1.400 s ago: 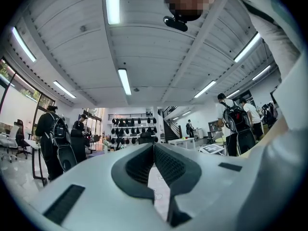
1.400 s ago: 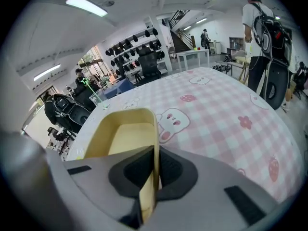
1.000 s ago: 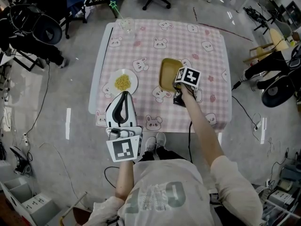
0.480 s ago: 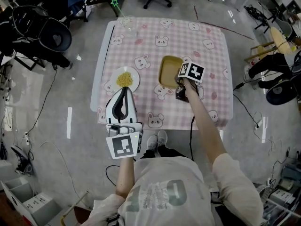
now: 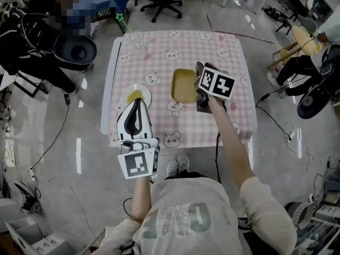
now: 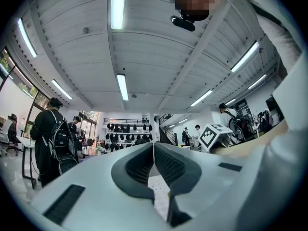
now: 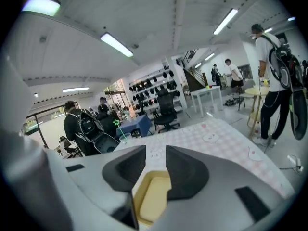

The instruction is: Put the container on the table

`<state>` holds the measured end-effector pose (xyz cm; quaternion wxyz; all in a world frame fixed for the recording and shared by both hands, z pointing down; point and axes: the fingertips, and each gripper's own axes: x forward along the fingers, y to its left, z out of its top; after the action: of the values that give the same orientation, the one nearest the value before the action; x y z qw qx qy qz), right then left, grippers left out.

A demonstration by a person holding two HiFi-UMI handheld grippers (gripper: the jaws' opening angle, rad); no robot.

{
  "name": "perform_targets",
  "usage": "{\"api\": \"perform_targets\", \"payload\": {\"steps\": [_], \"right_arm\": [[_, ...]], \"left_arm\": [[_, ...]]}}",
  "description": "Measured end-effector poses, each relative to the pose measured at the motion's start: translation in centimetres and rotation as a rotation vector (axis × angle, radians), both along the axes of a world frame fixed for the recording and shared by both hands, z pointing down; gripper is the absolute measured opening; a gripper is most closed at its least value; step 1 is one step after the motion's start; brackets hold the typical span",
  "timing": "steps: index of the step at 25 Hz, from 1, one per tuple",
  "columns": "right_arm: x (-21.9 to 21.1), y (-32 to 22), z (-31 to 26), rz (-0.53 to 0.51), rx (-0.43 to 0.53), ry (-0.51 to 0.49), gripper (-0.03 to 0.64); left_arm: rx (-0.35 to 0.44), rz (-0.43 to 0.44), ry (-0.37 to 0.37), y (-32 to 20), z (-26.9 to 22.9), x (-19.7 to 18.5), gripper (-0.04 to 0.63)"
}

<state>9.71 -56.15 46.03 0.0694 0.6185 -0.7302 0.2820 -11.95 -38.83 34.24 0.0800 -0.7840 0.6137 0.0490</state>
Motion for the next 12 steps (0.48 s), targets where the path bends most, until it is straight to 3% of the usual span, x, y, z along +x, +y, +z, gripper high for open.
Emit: {"api": "perform_targets", "payload": {"steps": [7, 12], "right_arm": [[0.2, 8.1, -12.0, -0.004, 0.439, 0.035, 0.041], [-0.2, 14.9, -14.1, 0.016, 0.595, 0.138, 0.034]], "left_arm": [[0.048, 0.056, 0.002, 0.9, -2.3, 1.6, 0.029], [0.073, 0.084, -0.009, 2.0, -2.7, 2.3, 0.029]]}}
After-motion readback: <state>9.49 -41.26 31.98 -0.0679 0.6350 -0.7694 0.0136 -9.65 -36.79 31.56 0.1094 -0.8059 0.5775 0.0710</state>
